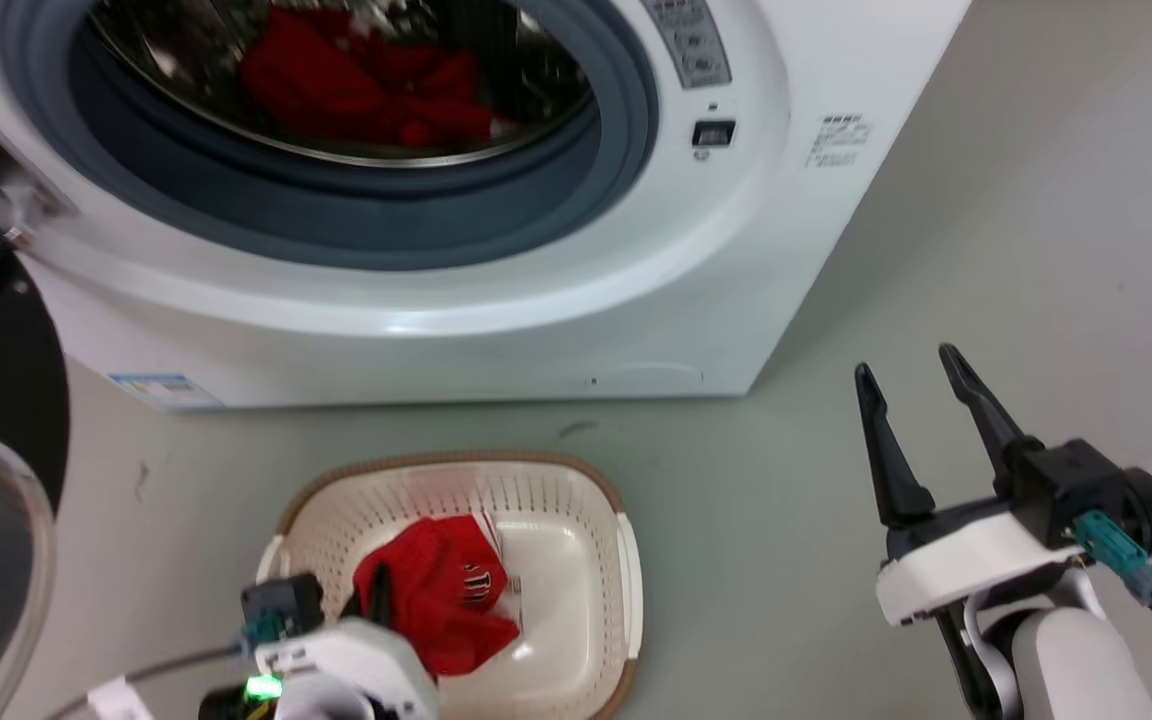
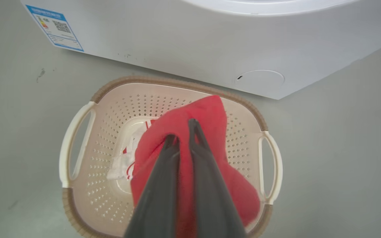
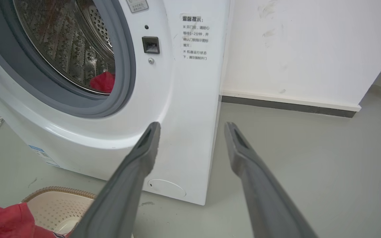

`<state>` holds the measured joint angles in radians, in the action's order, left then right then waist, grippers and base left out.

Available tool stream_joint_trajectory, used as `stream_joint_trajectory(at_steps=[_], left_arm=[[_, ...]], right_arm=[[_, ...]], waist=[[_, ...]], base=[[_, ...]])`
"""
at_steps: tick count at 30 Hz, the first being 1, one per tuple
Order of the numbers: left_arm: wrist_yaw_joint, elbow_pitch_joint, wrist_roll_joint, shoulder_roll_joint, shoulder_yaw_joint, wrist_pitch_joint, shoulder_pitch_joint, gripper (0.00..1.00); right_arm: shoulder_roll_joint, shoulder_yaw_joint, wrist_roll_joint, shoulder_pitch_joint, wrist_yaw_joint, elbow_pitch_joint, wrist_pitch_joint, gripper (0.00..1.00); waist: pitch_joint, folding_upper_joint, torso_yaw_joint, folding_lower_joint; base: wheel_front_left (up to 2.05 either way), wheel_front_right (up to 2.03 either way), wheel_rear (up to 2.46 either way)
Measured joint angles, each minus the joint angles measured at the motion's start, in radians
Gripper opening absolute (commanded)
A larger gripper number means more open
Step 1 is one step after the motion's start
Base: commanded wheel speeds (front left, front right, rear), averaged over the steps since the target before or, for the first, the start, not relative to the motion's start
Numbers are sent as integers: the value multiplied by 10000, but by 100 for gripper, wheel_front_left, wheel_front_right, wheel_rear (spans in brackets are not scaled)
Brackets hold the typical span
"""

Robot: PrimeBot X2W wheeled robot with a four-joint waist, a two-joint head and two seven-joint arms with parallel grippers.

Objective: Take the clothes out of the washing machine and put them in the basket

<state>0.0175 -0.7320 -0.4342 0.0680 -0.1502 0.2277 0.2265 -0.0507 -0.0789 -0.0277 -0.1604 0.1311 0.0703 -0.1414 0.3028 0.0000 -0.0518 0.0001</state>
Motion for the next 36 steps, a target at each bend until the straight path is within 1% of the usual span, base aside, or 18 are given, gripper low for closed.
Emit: stream_joint_trajectory(at_steps=[7, 9, 15, 19, 22, 25, 26, 27, 28, 29, 32, 36], left_arm=[[-42, -2642, -102, -88, 128, 238, 2371, 0], [-46, -2917, -104, -98, 136, 276, 2647, 0], [-6, -4401, -199, -98, 236, 311, 3819, 0], [58, -5016, -499, 21, 485, 322, 4219, 0], [58, -5271, -454, 303, 426, 203, 4382, 0], [56, -5394, -439, 464, 343, -84, 4535, 0], [58, -5423, -445, 462, 339, -251, 4568, 2], [59, -5450, -445, 466, 307, -355, 4586, 28], [58, -5474, -445, 456, 291, -407, 4592, 79], [58, -5497, -451, 454, 284, -403, 4593, 100], [46, -5519, -458, 449, 268, -299, 4589, 100], [2, -5528, -504, 410, 251, -42, 4361, 100]], right_arm=[[0, -299, 107, -662, 0, -109, -19, 100], [0, -337, 136, -759, 0, -130, -19, 100], [0, -474, 203, -1186, 0, -215, -79, 100], [0, -598, 165, -1407, 0, -228, -174, 100], [0, -729, 171, -1498, 0, -203, -228, 100], [0, -800, 199, -1644, 0, -167, -257, 100], [0, -809, 205, -1678, 0, -151, -268, 100], [0, -807, 207, -1689, 0, -113, -278, 100], [0, -813, 211, -1698, 0, -75, -299, 100], [-2, -815, 219, -1720, 0, -23, -309, 100], [2, -821, 215, -1816, 0, 155, -385, 100], [2, -821, 142, -1801, 0, 512, -514, 100]], waist=[[1360, 0, -129, 1], [1576, 0, -158, 1], [2831, 0, -367, 1], [3544, 0, -548, 1], [3982, 0, -704, 1], [4322, 0, -841, 1], [4400, 0, -871, 1], [4457, 0, -893, 1], [4486, 0, -901, 0], [4473, 0, -896, 1], [4248, 0, -843, 1], [3625, 0, -763, 0]], base=[[0, 0, 0], [0, 0, 0], [0, 0, 0], [0, 0, 0], [0, 0, 0], [0, 0, 0], [0, 0, 0], [0, 0, 0], [0, 0, 0], [0, 0, 0], [0, 0, 0], [0, 0, 0]])
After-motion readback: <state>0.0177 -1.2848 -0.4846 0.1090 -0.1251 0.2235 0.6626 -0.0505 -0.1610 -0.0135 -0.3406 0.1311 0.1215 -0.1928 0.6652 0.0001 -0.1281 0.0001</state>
